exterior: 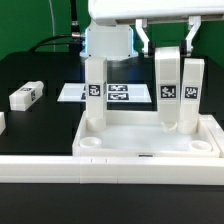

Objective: Assemble desk

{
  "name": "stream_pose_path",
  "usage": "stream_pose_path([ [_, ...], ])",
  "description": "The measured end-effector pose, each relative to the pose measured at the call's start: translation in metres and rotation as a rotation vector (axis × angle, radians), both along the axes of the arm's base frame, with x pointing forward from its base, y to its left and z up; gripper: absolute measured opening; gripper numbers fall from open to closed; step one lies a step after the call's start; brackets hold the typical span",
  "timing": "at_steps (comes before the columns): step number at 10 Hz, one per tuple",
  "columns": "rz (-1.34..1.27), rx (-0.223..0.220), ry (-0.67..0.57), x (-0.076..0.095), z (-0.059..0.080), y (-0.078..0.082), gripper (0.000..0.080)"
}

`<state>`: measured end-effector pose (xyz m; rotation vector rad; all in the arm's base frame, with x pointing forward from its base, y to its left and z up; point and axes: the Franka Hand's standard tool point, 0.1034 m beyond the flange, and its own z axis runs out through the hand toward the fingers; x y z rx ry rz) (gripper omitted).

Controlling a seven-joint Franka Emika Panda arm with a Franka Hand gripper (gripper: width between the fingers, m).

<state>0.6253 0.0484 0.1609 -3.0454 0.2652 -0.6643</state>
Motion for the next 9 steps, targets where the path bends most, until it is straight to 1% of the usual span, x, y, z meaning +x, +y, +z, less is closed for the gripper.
stream_pose_path([
  [1, 0.037, -0.012, 0.019, 0.003, 0.002, 0.003, 0.0294],
  [4, 0.032, -0.014, -0.009, 0.004, 0.0, 0.002, 0.0294],
  [5, 0.033, -0.018, -0.04, 0.006, 0.001, 0.002, 0.0294],
  [6, 0.053, -0.033, -0.092, 0.008, 0.0, 0.006, 0.0294],
  [7, 0.124, -0.072, -0.102, 0.008, -0.007, 0.018, 0.0294],
  [8, 0.167, -0.096, -0.09, 0.01, -0.008, 0.022, 0.0294],
  [9, 0.171, -0.1, -0.089, 0.014, -0.005, 0.021, 0.0294],
])
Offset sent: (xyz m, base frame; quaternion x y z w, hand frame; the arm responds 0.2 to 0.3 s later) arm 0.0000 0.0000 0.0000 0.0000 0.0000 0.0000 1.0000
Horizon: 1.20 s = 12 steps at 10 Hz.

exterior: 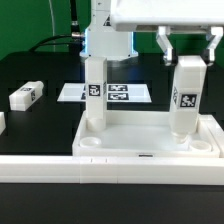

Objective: Assemble desk

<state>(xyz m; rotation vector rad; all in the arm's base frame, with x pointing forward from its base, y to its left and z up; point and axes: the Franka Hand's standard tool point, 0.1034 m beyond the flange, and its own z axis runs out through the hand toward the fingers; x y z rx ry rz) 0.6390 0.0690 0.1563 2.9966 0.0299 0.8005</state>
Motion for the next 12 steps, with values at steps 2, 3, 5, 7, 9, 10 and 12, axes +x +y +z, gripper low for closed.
stream_pose_path([
  [2, 0.001, -0.001, 0.003, -0.001, -0.002, 0.0, 0.0294],
  [3, 0.001, -0.001, 0.003, -0.001, -0.003, 0.0, 0.0294],
  [5, 0.008, 0.006, -0.009, -0.001, -0.001, 0.009, 0.0294],
  [7, 0.024, 0.006, -0.031, -0.002, 0.0, 0.018, 0.0294],
  [9, 0.031, 0.002, -0.108, 0.002, 0.002, 0.018, 0.0294],
  [10, 0.028, 0.005, -0.103, -0.001, -0.001, 0.021, 0.0294],
  [12, 0.036, 0.014, -0.105, -0.005, -0.002, 0.034, 0.0294],
])
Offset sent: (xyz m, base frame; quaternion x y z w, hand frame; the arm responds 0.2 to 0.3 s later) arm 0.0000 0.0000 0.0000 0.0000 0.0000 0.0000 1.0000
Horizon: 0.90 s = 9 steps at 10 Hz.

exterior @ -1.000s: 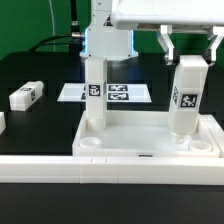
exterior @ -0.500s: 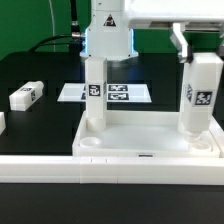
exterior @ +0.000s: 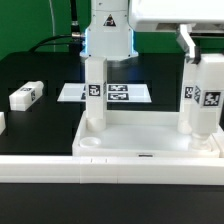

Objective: Assemble desk

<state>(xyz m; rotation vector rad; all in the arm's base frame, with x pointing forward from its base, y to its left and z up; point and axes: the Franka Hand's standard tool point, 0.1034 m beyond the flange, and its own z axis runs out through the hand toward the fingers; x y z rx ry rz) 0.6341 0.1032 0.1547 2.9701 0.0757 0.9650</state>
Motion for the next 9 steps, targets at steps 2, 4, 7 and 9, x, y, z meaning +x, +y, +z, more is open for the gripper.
stream_pose_path([
  [2, 0.001, 0.002, 0.003, -0.002, -0.0016, 0.0032, 0.0294],
  [4, 0.003, 0.001, 0.004, -0.0023, -0.0022, 0.0037, 0.0294],
  [7, 0.007, -0.008, 0.012, -0.0048, -0.006, 0.0005, 0.0294],
  [9, 0.008, -0.009, 0.014, -0.0055, -0.0069, -0.0002, 0.0294],
])
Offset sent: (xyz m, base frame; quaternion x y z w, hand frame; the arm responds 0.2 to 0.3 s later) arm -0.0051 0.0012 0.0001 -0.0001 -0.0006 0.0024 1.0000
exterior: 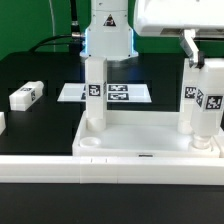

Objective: Assemble desk

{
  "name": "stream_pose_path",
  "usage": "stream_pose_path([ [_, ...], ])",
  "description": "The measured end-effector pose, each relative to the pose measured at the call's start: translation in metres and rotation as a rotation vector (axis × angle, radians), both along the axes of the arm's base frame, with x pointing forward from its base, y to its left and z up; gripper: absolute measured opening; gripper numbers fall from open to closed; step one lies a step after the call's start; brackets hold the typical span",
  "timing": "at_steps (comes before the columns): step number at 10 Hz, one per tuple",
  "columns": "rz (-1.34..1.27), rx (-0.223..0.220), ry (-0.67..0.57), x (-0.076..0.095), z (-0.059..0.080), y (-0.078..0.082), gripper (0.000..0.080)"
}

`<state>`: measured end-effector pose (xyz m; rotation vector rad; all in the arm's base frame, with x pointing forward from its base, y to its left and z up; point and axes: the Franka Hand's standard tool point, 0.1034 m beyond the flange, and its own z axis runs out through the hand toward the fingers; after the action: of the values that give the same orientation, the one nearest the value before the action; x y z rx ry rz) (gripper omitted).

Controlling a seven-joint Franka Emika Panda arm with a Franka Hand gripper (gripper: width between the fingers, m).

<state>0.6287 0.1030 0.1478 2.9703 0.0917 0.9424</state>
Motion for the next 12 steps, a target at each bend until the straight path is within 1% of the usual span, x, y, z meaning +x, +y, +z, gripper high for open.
stream_pose_path([
  [8, 0.001, -0.002, 0.004, -0.0008, -0.0023, 0.0001, 0.0294],
  [10, 0.011, -0.003, 0.011, -0.0046, -0.006, 0.0059, 0.0294],
  [12, 0.01, -0.006, 0.012, -0.0052, -0.0085, 0.0052, 0.0294],
])
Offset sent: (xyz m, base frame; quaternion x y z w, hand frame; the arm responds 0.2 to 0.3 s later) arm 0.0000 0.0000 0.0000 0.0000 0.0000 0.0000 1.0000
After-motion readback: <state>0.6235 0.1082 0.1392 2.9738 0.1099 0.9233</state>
